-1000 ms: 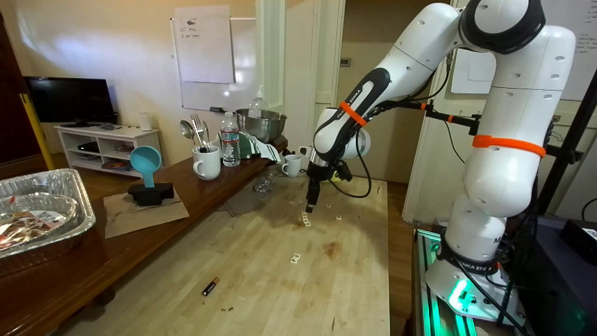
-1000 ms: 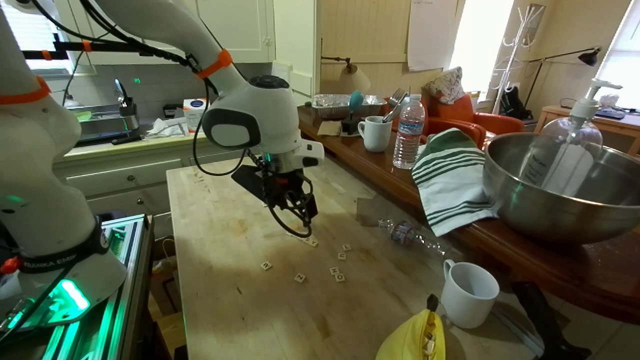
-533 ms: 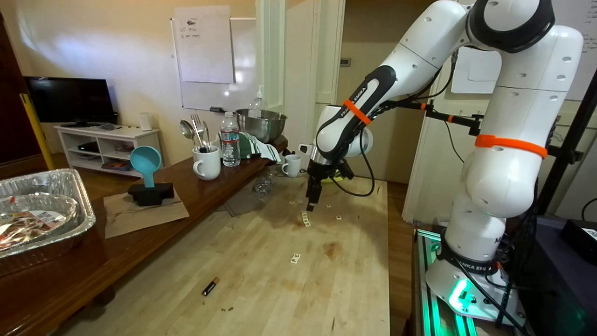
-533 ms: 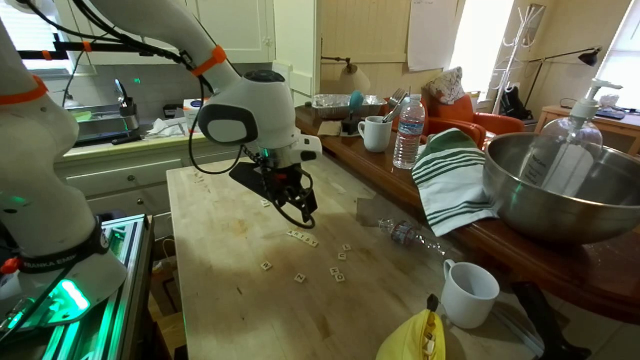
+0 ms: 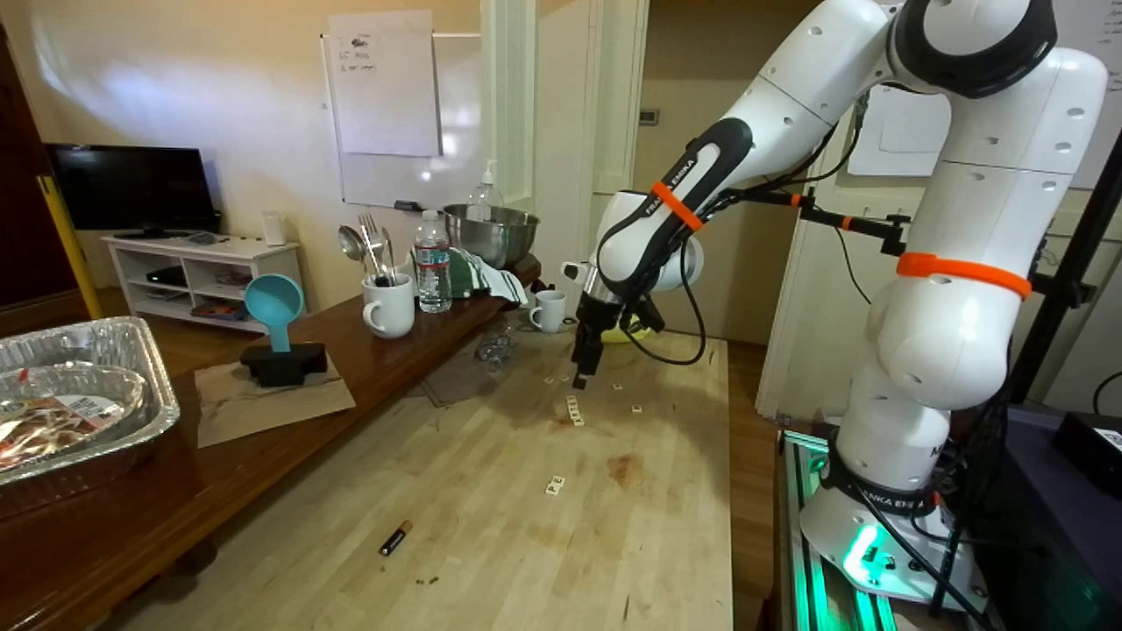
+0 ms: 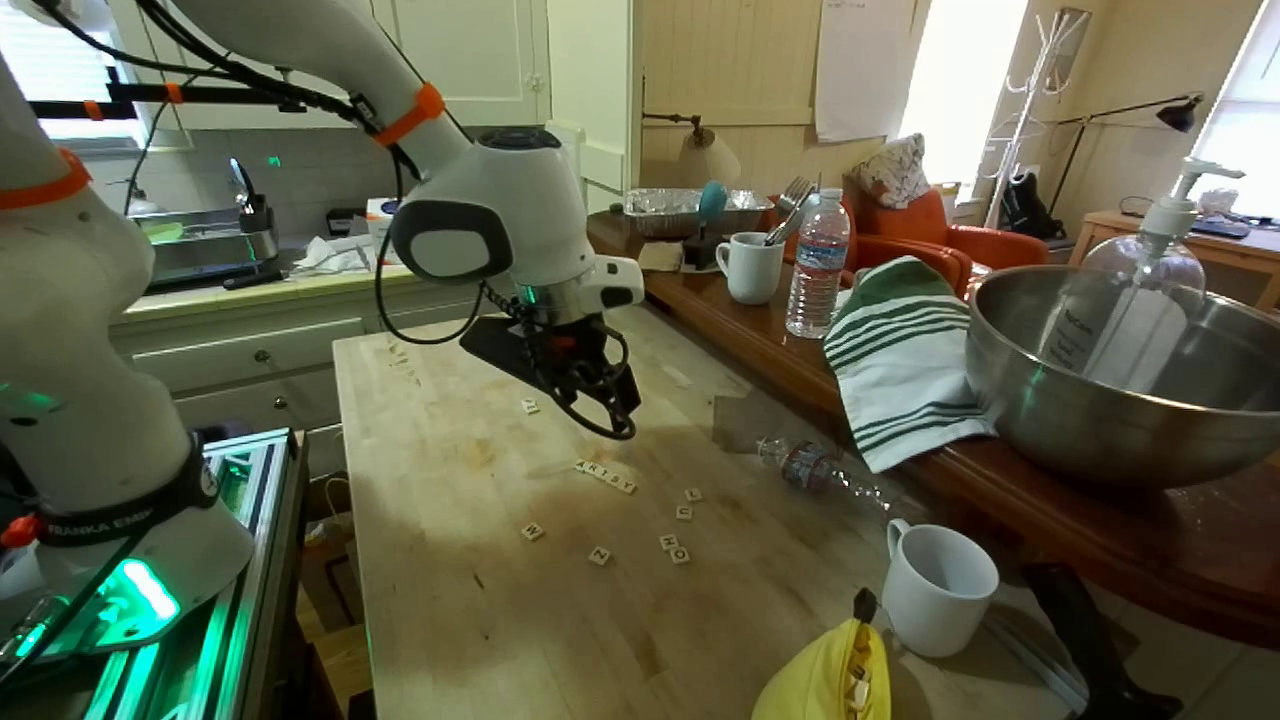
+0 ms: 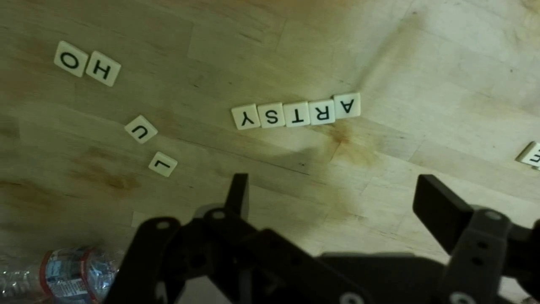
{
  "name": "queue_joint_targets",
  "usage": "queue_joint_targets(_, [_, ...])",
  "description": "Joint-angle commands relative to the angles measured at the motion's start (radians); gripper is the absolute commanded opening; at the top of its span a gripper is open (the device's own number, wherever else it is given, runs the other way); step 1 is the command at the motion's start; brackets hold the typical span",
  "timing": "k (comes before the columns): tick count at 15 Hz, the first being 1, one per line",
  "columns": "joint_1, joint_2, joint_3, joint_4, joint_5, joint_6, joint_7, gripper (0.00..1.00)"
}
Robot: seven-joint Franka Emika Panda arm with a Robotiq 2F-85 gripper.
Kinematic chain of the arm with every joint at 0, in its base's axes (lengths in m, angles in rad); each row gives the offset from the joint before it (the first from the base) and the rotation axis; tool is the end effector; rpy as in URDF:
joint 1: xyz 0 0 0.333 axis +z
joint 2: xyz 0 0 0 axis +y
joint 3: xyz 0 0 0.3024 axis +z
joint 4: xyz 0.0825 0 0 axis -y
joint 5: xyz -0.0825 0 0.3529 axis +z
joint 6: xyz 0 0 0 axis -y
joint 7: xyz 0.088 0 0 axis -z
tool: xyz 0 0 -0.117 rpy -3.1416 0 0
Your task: Move a letter tile backwards
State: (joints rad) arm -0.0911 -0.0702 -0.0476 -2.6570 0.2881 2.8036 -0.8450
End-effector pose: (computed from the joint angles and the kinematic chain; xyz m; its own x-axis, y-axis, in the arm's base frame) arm 0.4209 -0.0712 0.2876 0.8736 0.4218 0.2429 0.4246 -0.9043 0.0434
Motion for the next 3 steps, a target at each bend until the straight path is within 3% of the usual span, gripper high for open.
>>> queue_joint_targets(1, [0.027, -0.004, -0.028, -0.001, -0.009, -0.001, 0.008, 1.0])
queue_joint_targets(3, [0.028, -0.007, -0.03, -0.003, -0.009, -0.001, 0.009, 1.0])
